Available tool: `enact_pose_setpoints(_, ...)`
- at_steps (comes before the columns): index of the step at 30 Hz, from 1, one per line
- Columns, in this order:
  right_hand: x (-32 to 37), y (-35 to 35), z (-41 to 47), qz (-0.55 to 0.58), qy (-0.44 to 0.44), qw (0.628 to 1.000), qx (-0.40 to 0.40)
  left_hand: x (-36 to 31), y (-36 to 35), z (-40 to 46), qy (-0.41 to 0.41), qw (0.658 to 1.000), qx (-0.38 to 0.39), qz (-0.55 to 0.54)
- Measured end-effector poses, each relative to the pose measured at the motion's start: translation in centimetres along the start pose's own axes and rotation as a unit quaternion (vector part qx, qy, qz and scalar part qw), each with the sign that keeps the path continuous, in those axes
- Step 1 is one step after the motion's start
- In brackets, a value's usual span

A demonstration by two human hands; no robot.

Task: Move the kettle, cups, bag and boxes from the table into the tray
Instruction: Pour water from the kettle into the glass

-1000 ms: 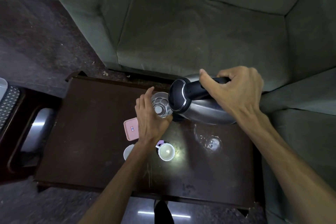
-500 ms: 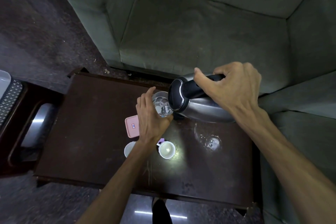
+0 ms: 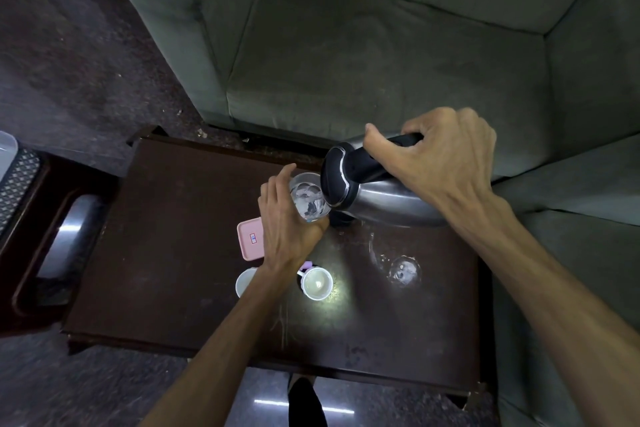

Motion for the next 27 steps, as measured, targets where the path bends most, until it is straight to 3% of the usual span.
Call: enact_pose_setpoints(27, 1.2, -0.1, 1.0, -0.019, 0.042, 0.999, 0.008, 0.4, -0.2, 0.2, 0.013, 1.000, 0.019, 0.010)
Point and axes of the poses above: each hand's wrist, its own z-axis towards the middle knuckle, its own y-axis out of the back of the hand, x = y × z, the point moved 5 cm from there along z, towards the middle knuckle, and after that the axes turned 15 degrees about -x, right-handed, at the moved point
